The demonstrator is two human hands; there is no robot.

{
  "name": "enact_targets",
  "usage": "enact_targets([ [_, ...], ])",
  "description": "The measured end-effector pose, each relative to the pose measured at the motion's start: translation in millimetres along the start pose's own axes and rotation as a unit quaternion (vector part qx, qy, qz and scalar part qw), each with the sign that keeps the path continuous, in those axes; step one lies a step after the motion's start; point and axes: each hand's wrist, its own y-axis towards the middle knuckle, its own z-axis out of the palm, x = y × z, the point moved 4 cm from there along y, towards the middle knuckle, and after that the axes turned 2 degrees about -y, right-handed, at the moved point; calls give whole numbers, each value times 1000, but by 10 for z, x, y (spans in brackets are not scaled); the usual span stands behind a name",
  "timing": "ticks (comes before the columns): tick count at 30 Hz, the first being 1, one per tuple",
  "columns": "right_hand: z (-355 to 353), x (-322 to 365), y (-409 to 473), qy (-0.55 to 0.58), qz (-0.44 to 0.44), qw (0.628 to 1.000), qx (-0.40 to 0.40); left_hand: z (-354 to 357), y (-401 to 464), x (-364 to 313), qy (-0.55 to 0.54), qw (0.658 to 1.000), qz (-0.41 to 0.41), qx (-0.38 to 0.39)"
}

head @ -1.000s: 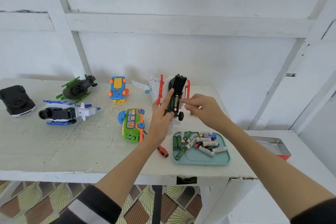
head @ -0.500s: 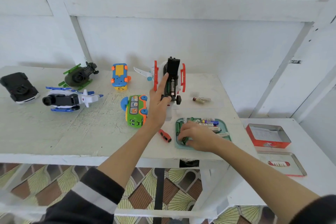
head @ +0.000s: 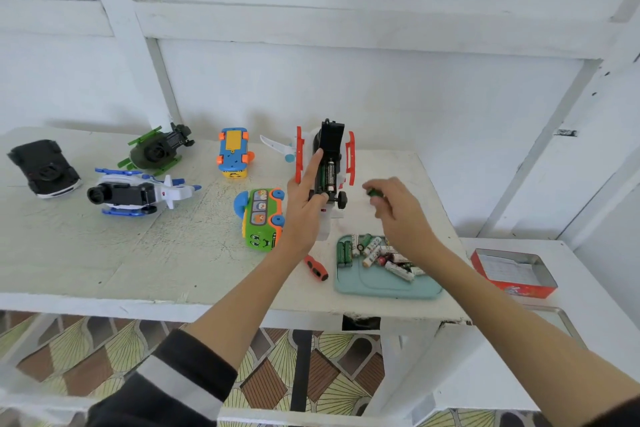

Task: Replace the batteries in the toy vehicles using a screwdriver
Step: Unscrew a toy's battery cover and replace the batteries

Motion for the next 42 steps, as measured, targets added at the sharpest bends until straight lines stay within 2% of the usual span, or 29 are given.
enact_targets([
  [5, -104, 290, 278, 23, -30, 999, -15, 55, -47, -80, -7, 1000, 4, 14],
  [10, -76, 363, 383, 147, 42, 987, -43, 83, -59, -125, -5, 1000, 8, 23],
  [13, -9, 382, 389, 120, 39, 991, -44, 106, -69, -152, -10, 1000, 8, 26],
  [19, 32, 360, 334, 224, 95, 956, -164, 149, -61, -111, -18, 1000, 5, 23],
  [24, 100, 378, 318, 173, 40, 973, -146, 148, -76, -93, -22, 999, 2, 23],
  [27, 93, 352, 336, 134, 6, 977, -164, 153, -88, -88, -27, 999, -1, 22],
  [42, 59, 310, 394, 67, -75, 989, -112, 212, -94, -90, -40, 999, 10, 34],
])
